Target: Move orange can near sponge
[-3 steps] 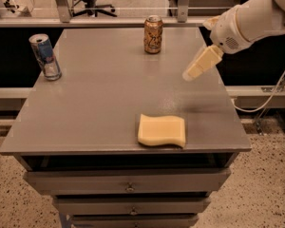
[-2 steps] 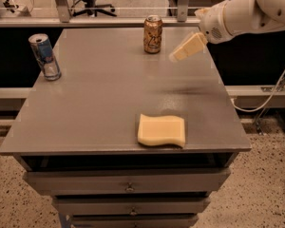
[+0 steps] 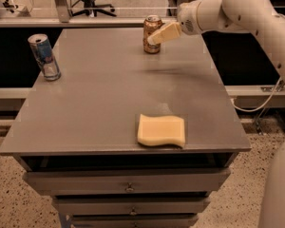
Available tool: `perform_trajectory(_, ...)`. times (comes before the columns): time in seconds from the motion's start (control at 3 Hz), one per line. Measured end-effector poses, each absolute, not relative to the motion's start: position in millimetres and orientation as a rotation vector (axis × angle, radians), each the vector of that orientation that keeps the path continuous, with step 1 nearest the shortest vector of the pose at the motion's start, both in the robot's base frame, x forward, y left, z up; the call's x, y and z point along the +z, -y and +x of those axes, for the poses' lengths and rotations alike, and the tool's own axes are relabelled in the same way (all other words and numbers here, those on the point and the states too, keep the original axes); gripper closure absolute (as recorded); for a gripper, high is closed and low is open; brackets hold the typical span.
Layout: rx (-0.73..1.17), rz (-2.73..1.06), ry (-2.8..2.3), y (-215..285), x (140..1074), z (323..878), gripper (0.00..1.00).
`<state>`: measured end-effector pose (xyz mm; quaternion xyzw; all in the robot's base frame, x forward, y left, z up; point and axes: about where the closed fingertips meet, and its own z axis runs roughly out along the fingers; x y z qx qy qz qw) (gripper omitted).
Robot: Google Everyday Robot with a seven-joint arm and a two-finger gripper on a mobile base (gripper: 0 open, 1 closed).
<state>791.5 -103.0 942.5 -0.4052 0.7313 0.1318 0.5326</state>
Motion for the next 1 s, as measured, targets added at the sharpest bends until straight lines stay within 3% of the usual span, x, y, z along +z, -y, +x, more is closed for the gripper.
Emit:
perform_trajectory(0.67, 0.36, -0.843, -1.761, 83.4, 918.9, 838.2, 0.0)
perform_trajectory(1.0, 0.417, -0.812, -1.769, 82.1, 909.9, 847.3, 0.17)
